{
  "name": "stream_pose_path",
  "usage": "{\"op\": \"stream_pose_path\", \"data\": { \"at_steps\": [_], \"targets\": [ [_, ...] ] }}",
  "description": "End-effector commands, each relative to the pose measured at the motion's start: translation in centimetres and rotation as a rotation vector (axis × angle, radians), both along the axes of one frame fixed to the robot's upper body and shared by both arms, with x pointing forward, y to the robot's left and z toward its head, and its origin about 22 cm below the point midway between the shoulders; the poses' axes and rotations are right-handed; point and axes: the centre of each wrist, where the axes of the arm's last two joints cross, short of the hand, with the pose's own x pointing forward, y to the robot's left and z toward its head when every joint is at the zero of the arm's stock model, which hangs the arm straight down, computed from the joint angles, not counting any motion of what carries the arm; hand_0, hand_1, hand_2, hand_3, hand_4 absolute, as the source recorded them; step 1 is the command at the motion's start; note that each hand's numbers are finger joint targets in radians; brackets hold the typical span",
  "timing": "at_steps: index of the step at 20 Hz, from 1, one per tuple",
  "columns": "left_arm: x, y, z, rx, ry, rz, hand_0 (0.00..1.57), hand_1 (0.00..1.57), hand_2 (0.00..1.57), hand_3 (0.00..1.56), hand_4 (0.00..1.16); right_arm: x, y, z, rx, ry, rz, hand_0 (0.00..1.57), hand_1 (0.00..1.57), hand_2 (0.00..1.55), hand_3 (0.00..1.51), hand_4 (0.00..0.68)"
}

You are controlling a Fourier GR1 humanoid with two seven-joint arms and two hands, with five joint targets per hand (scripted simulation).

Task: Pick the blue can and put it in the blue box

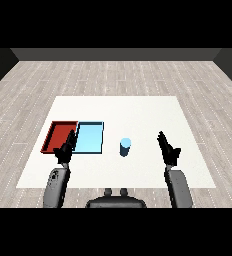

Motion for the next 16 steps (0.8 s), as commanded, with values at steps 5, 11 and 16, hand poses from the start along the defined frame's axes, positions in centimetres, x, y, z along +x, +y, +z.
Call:
{"op": "stream_pose_path", "data": {
  "at_steps": [5,11,16],
  "targets": [
    [-0.5,-0.4,-0.8,0.025,0.044,-0.033,0.0,0.0,0.0,0.0,0.0,0.4,3.2,0.4,-0.022,-0.039,-0.003,0.0,0.0,0.0,0.0,0.0],
    [-1.1,-0.6,-0.4,-0.147,-0.384,-0.031,0.0,0.0,0.0,0.0,0.0,1.2,4.2,1.6,0.215,-0.335,0.124,0.0,0.0,0.0,0.0,0.0],
    [0.0,-1.3,-1.7,-0.164,-0.414,-0.053,0.0,0.0,0.0,0.0,0.0,0.4,4.5,0.2,0.209,-0.34,0.133,0.0,0.0,0.0,0.0,0.0]
  ]
}}
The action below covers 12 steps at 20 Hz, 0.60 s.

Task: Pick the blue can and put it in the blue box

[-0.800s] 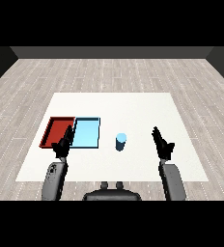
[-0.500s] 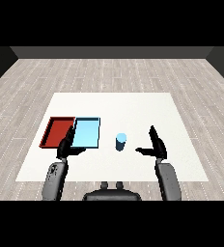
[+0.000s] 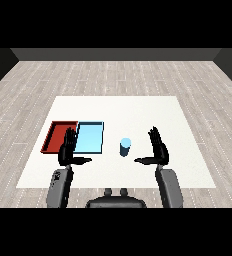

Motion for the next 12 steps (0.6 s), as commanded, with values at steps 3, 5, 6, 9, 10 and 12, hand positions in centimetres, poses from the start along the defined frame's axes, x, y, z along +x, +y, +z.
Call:
{"op": "stream_pose_path", "data": {
  "at_steps": [3,5,6,9,10,12],
  "targets": [
    [-0.4,0.5,-0.2,-0.031,-0.03,-0.004,0.0,0.0,0.0,0.0,0.0,-1.2,-0.1,-1.1,0.038,-0.028,0.011,0.0,0.0,0.0,0.0,0.0],
    [0.3,0.0,-0.8,-0.043,-0.046,-0.024,0.0,0.0,0.0,0.0,0.0,-0.8,-1.6,-2.7,0.006,-0.013,-0.007,0.0,0.0,0.0,0.0,0.0],
    [0.0,0.4,0.8,-0.033,-0.03,-0.024,0.0,0.0,0.0,0.0,0.0,0.1,-1.2,-1.1,0.013,-0.006,0.021,0.0,0.0,0.0,0.0,0.0],
    [-0.1,-0.3,-1.2,-0.045,-0.039,-0.003,0.0,0.0,0.0,0.0,0.0,0.3,-0.7,-2.2,0.014,0.012,-0.005,0.0,0.0,0.0,0.0,0.0],
    [0.3,-1.0,-0.5,-0.032,-0.035,-0.011,0.0,0.0,0.0,0.0,0.0,0.8,-1.4,-1.9,-0.007,0.009,0.008,0.0,0.0,0.0,0.0,0.0],
    [0.5,0.3,-1.2,-0.036,-0.034,-0.006,0.0,0.0,0.0,0.0,0.0,0.8,-2.0,-2.6,0.059,0.026,-0.015,0.0,0.0,0.0,0.0,0.0]
  ]
}}
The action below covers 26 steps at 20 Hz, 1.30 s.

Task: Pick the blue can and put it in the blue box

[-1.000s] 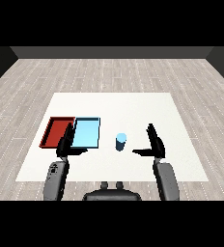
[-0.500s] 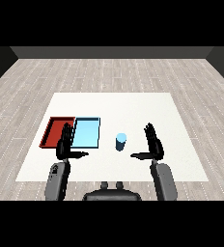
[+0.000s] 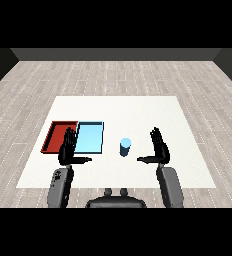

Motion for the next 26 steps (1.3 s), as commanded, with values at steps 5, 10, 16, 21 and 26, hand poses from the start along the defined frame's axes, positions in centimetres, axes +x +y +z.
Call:
{"op": "stream_pose_path", "data": {
  "at_steps": [5,10,16,21,26],
  "targets": [
    [0.4,2.2,0.0,-0.025,-0.009,0.005,0.0,0.0,0.0,0.0,0.0,1.4,2.2,-1.2,0.036,0.087,0.017,0.0,0.0,0.0,0.0,0.0],
    [-0.4,0.6,-0.1,-0.021,-0.004,0.005,0.0,0.0,0.0,0.0,0.0,2.3,3.8,-2.1,0.064,0.122,-0.005,0.0,0.0,0.0,0.0,0.0],
    [-1.5,2.3,2.5,-0.009,0.006,0.005,0.0,0.0,0.0,0.0,0.0,2.6,3.2,-3.2,0.082,0.176,0.002,0.0,0.0,0.0,0.0,0.0],
    [-0.7,0.5,1.3,-0.035,-0.023,0.007,0.0,0.0,0.0,0.0,0.0,0.7,2.9,-4.8,0.102,0.187,-0.012,0.0,0.0,0.0,0.0,0.0],
    [-0.1,2.6,-1.1,-0.038,-0.019,0.023,0.0,0.0,0.0,0.0,0.0,3.3,5.0,-6.4,0.088,0.198,0.005,0.0,0.0,0.0,0.0,0.0]
  ]
}}
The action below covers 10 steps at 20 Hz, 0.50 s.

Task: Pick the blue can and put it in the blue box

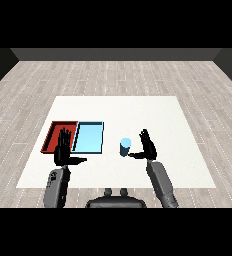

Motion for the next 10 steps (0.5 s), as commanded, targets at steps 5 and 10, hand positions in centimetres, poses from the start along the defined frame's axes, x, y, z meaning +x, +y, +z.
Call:
{"op": "stream_pose_path", "data": {
  "at_steps": [5,10],
  "targets": [
    [0.0,-1.4,0.2,-0.024,0.013,-0.003,0.0,0.0,0.0,0.0,0.0,-0.9,1.6,-1.7,0.007,0.033,0.014,0.0,0.0,0.0,0.0,0.0],
    [0.3,-1.8,1.7,0.0,0.004,0.0,0.0,0.0,0.0,0.0,0.0,2.5,1.8,-1.4,0.01,0.041,0.046,0.0,0.0,0.0,0.0,0.0]
  ]
}}
